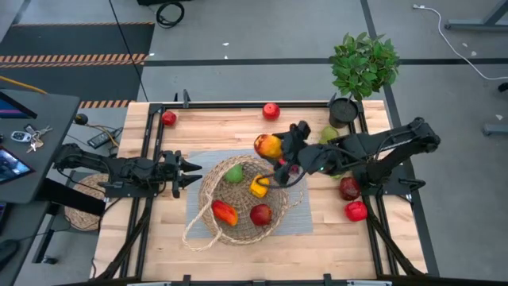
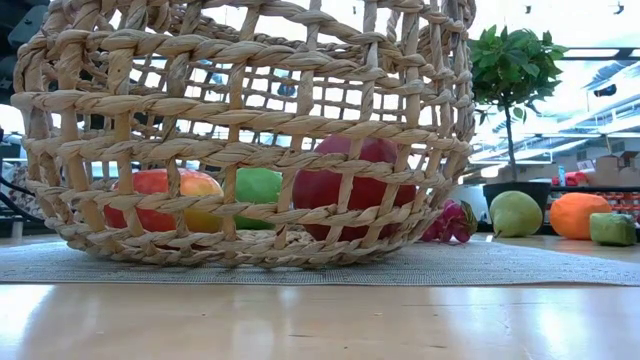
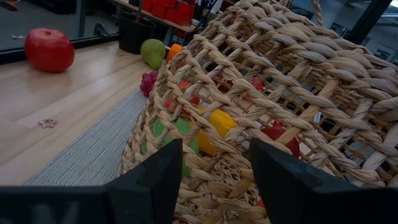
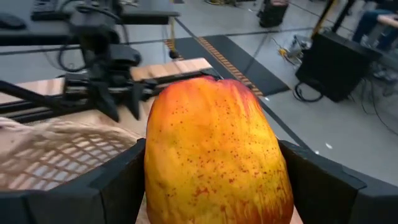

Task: Build produce basket
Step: Put the red apple into the brown basket

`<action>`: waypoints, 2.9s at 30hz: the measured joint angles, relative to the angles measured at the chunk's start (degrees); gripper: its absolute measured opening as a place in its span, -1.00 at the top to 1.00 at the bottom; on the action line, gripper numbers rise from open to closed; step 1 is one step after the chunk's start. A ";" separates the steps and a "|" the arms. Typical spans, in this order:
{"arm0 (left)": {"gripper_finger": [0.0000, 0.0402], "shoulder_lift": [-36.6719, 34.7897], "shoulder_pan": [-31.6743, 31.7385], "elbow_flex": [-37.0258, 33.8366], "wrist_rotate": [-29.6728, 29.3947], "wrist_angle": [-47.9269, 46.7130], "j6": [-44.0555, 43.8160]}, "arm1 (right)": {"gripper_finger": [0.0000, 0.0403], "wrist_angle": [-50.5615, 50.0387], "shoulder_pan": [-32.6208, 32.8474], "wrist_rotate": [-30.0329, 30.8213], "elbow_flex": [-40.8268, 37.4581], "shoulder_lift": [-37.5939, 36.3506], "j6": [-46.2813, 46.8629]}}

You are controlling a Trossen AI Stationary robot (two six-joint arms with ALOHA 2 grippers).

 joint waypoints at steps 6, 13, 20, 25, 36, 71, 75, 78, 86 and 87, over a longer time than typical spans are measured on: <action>0.02 -0.01 0.00 0.00 0.02 0.00 0.04 | -0.65 -0.02 2.32 0.04 8.20 7.17 -3.61; 0.03 -0.02 -0.01 -0.02 0.00 0.00 0.02 | -0.65 -0.07 5.55 -0.03 15.55 13.56 -6.39; 0.01 -0.02 -0.01 -0.01 0.01 0.00 0.02 | -0.65 0.89 7.81 -0.13 19.25 17.05 -9.07; 0.04 -0.01 -0.01 -0.01 0.01 -0.10 0.03 | -0.65 1.65 8.61 -0.31 19.25 17.93 -9.01; 0.03 -0.01 -0.01 0.00 0.02 -0.04 0.02 | -0.65 1.91 8.98 -0.12 19.29 18.33 -11.78; 0.02 -0.01 -0.01 -0.01 0.01 -0.02 0.04 | -0.68 14.51 6.35 -4.60 9.54 18.65 -25.38; 0.01 -0.01 0.00 0.00 0.00 -0.02 0.03 | -0.68 12.55 6.52 -4.27 9.54 18.65 -27.66; 0.02 -0.02 0.00 0.00 0.02 -0.02 0.02 | -0.68 11.81 6.71 -2.65 9.54 18.65 -30.26; 0.03 -0.01 0.00 -0.02 0.02 -0.06 0.02 | -0.68 13.57 9.94 10.85 9.53 21.11 -36.16; 0.02 0.00 -0.01 0.00 0.02 0.01 0.03 | -0.68 13.24 10.46 12.33 9.52 21.60 -37.23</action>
